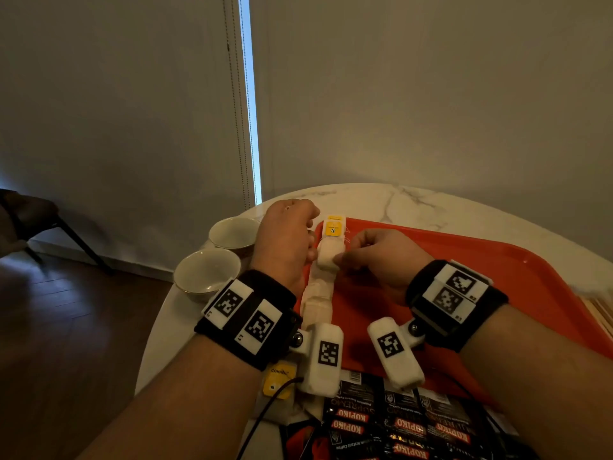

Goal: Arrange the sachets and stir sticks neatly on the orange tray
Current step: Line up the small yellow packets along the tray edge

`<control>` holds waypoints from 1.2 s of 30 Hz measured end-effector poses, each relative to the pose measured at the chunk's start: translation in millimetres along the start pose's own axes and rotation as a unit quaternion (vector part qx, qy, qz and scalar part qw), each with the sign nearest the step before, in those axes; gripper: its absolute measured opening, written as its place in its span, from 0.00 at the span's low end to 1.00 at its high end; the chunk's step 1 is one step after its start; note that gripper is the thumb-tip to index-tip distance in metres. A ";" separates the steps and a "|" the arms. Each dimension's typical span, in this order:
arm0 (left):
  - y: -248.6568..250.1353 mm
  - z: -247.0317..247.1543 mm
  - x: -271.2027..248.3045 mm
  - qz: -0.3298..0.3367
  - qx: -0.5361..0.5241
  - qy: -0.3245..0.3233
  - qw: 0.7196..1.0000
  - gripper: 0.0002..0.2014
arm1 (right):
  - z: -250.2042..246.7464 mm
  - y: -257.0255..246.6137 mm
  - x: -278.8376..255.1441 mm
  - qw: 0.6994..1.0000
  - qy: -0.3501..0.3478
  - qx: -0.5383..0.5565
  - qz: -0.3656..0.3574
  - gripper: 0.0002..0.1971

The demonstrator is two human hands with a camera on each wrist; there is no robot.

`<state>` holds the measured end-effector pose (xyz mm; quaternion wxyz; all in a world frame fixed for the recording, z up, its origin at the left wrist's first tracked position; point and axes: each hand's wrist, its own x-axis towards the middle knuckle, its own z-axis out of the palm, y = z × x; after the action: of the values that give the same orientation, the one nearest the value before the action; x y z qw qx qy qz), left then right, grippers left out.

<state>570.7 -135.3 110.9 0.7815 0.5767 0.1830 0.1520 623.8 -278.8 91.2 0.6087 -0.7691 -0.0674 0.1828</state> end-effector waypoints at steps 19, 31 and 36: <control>-3.7 -0.8 1.0 -0.073 -0.094 -0.015 0.993 0.06 | 5.8 -8.5 2.4 0.986 -0.040 -0.159 0.020 0.05; -7.4 -0.9 -4.4 -0.140 -0.054 -0.189 0.970 0.34 | -6.6 -15.1 -27.1 0.964 -0.012 -0.160 -0.211 0.11; -9.5 2.0 -5.5 -0.130 -0.030 -0.208 0.969 0.34 | -8.1 -14.7 -28.0 0.965 -0.010 -0.141 -0.222 0.03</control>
<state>567.0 -142.2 102.9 0.8323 0.5434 0.0851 -0.0683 602.6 -291.7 112.5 0.5185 -0.8110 -0.2679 0.0394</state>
